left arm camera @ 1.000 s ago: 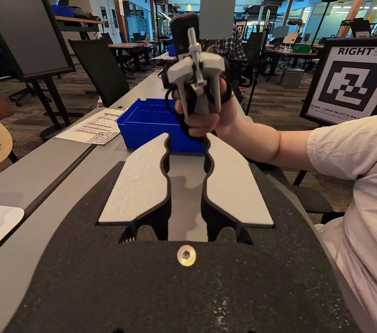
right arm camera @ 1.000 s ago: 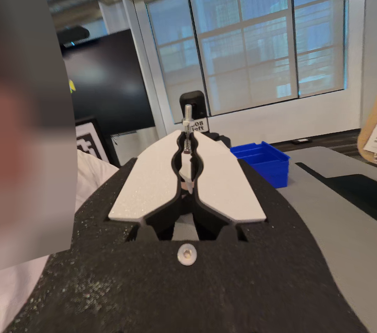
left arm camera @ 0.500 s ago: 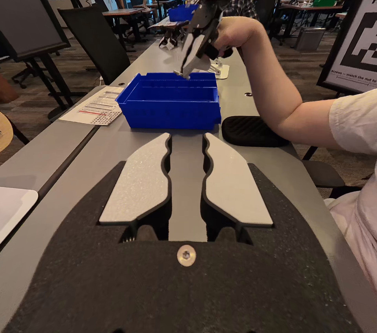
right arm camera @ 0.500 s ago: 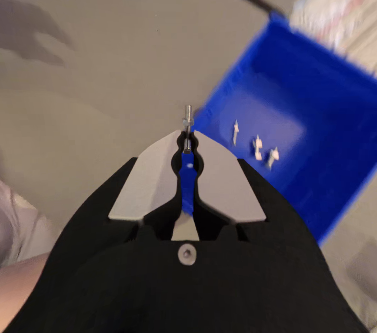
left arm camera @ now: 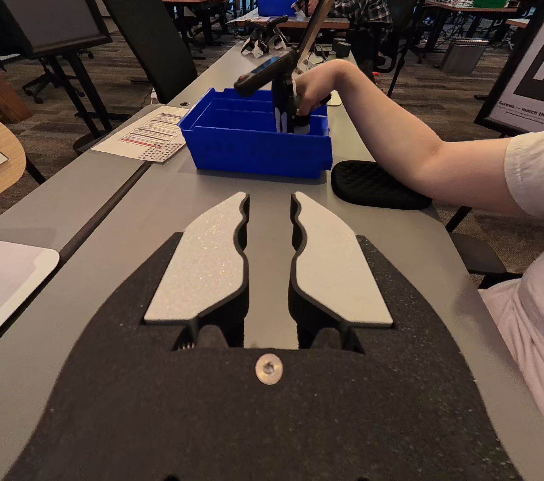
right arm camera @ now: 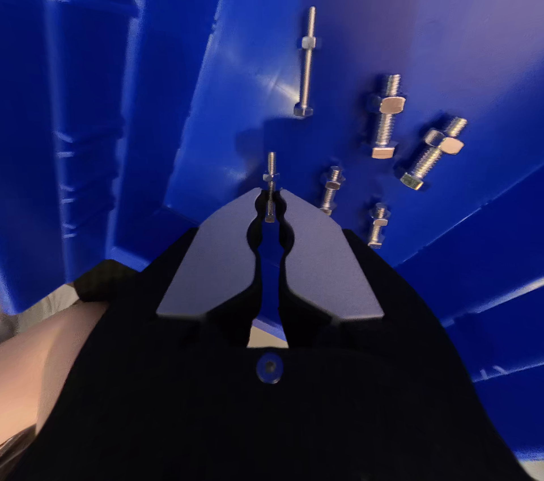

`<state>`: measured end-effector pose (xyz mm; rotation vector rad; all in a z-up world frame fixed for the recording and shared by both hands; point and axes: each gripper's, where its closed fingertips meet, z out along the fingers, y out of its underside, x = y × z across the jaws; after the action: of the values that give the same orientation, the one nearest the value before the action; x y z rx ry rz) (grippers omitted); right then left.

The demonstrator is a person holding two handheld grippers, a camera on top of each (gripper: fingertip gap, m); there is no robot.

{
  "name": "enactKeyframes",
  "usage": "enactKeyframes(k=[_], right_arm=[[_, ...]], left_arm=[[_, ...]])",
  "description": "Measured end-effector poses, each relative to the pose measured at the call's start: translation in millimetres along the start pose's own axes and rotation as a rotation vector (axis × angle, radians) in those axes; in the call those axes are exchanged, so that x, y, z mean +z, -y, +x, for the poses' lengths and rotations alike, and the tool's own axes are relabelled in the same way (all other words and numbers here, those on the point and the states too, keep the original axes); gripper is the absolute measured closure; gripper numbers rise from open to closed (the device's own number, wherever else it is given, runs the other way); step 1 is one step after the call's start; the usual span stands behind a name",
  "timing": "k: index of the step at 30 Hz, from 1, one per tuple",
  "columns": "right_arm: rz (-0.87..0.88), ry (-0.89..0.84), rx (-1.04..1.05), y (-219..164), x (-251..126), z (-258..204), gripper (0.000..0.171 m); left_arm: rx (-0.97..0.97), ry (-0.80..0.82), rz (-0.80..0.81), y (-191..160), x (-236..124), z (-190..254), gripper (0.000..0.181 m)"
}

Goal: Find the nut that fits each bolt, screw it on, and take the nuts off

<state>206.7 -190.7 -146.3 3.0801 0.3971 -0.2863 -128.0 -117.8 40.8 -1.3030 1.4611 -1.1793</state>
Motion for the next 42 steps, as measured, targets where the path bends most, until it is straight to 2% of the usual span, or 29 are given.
enactKeyframes(k=[6, 8, 11, 14, 20, 24, 27, 29, 31, 34, 39, 42], right_arm=[[-0.005, -0.049, -0.046, 4, 8, 10, 0.165], [0.008, -0.024, -0.059, 5, 8, 7, 0.157], [0.057, -0.012, -0.043, 6, 0, 9, 0.156], [0.213, -0.013, -0.045, 16, -26, 6, 0.156], [0.598, -0.261, -0.062, 38, -114, 4, 0.156], [0.869, -0.379, -0.088, 61, -177, -27, 0.15], [1.12, -0.314, -0.119, 88, -212, -63, 0.149], [1.204, -0.224, -0.109, 98, -217, -77, 0.149], [1.241, -0.206, -0.073, 104, -220, -73, 0.149], [1.296, -0.243, 0.026, 107, -229, -52, 0.149], [1.359, -0.301, 0.212, 106, -234, -17, 0.148], [1.374, -0.304, 0.263, 105, -230, -10, 0.149]], left_arm=[[-0.017, 0.007, -0.004, -3, 3, -3, 0.156], [-0.026, 0.008, -0.007, -4, 3, -4, 0.156], [-0.022, 0.013, 0.011, 2, -1, -5, 0.156], [0.007, 0.036, 0.014, 10, -8, -8, 0.156], [0.048, 0.128, 0.019, 18, -24, -18, 0.156], [-0.038, 0.151, -0.034, 1, -17, -30, 0.157], [-0.072, 0.165, -0.104, -18, -9, -38, 0.159], [-0.067, 0.203, -0.151, -30, -6, -47, 0.16], [-0.065, 0.21, -0.194, -39, -4, -49, 0.16], [-0.087, 0.16, -0.221, -42, -1, -40, 0.16], [-0.127, 0.045, -0.183, -28, 2, -16, 0.16], [-0.093, 0.045, -0.232, -33, 3, -11, 0.16]])
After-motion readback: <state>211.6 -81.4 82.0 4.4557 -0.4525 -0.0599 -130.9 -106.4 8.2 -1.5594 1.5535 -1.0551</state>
